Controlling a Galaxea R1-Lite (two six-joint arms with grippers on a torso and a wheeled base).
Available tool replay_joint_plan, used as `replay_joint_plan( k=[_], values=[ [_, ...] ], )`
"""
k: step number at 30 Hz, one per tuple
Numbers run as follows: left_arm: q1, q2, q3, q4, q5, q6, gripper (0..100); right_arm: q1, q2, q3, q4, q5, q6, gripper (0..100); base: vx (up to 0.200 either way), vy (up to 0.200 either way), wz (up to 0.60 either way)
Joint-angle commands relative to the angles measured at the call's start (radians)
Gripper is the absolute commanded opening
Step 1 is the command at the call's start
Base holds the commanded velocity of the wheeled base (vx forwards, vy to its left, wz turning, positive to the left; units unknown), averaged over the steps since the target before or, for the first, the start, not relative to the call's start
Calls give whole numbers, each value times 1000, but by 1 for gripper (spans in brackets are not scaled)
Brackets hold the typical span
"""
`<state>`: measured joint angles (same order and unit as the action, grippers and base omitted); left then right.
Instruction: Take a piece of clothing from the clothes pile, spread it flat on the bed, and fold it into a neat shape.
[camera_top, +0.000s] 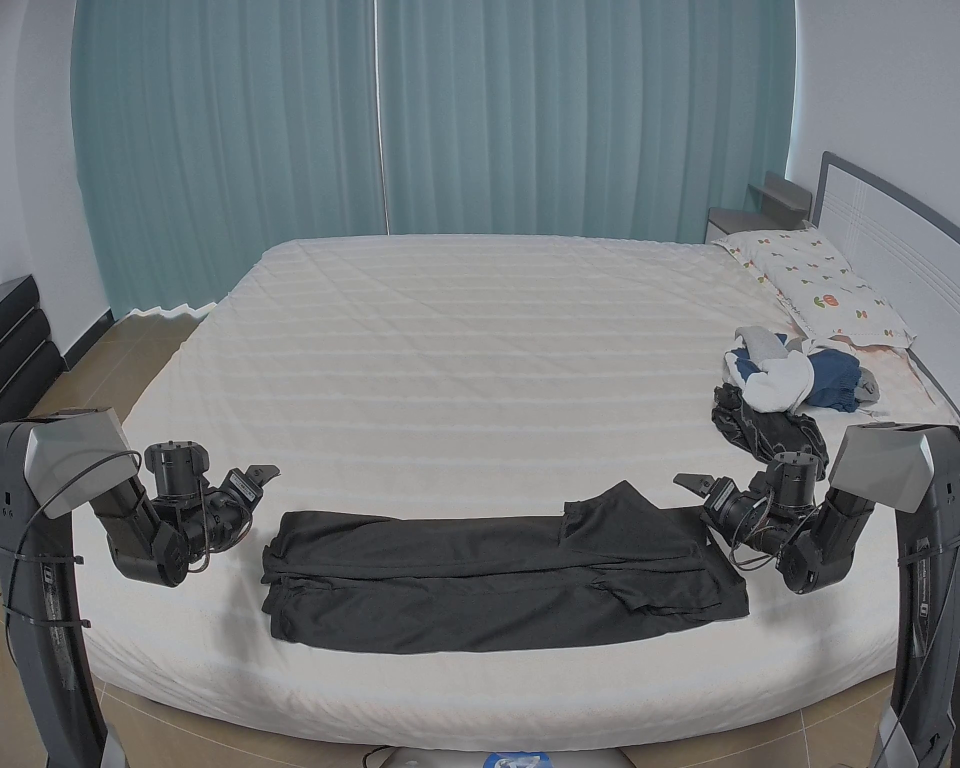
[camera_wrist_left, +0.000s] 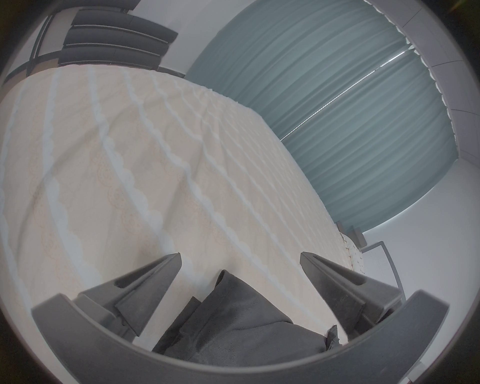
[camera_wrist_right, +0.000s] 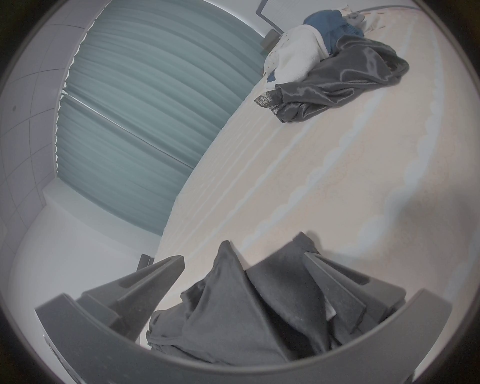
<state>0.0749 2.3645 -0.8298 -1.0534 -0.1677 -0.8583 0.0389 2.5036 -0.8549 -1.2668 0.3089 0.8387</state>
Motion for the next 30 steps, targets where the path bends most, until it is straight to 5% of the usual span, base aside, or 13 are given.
replay_joint_plan(
  k=[1,19,30],
  values=[
    [-3,-37,-38,52,-29,-4,100,9,37,-81,17,-8,22,100,0,0,0],
    [-24,36,-19,-43,-42,-21,100,12,43,-21,-48,-1,19,100,0,0,0],
    [-73,45,-11,-43,-42,53,100,12,44,-13,-62,-1,19,100,0,0,0]
  ],
)
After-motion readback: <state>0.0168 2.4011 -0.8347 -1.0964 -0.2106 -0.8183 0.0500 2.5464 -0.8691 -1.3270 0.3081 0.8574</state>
